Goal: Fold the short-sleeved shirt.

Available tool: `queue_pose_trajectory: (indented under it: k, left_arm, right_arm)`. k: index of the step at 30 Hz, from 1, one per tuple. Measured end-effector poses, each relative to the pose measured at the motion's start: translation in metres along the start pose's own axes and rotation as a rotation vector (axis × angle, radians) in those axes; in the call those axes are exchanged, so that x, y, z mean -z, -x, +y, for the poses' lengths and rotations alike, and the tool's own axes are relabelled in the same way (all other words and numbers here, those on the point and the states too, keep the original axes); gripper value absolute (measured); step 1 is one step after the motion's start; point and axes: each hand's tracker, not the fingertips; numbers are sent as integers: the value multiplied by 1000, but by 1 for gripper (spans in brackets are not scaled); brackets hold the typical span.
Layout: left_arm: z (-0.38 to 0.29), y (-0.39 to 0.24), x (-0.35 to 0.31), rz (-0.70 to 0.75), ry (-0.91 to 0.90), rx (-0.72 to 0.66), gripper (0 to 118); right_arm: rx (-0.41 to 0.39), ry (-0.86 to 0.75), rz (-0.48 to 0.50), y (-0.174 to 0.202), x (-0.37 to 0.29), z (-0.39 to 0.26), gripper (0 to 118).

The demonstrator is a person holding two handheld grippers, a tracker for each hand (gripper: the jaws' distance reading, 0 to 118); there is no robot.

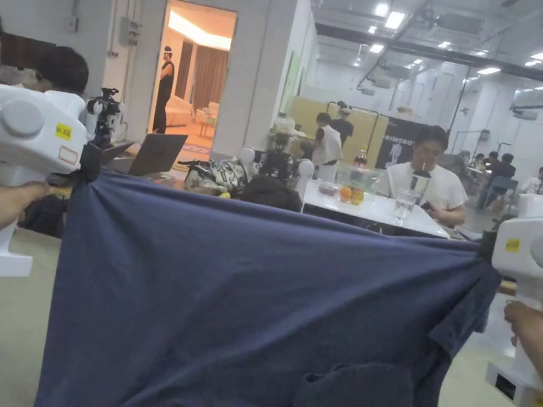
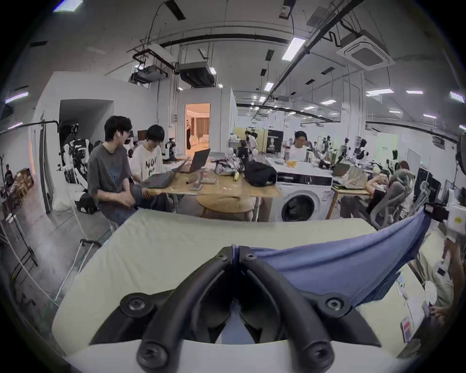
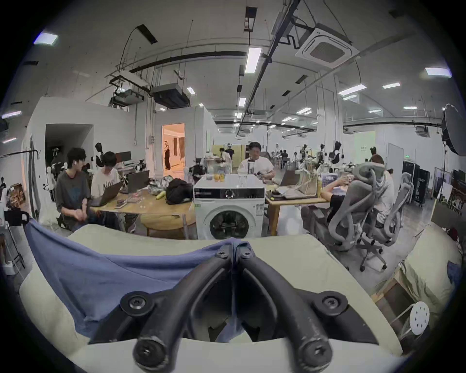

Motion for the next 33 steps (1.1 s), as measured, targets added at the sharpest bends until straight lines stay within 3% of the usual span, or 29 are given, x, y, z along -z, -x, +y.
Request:
queue_pose_trajectory:
  k: [10,20,26,27,33]
  left_arm:
    - [72,4,27,20,-84,-63,0]
    - [115,-12,8,46,-169,-19,0]
    - [87,-20,-8,30,-183,-11,0]
    - [81,-20,-10,44,-220,42,0]
    - [-5,-8,-20,4,-104,-2,0]
  right_arm:
    - [-72,-81,-51,20,54,68,0]
    - [-75,-211,-73,18,22,136,0]
    - [-63,-193,-52,6,1,107,0]
    - [-69,-189,-50,6,-2,96,0]
    - [-60,-108,-23,-10,-40,14,0]
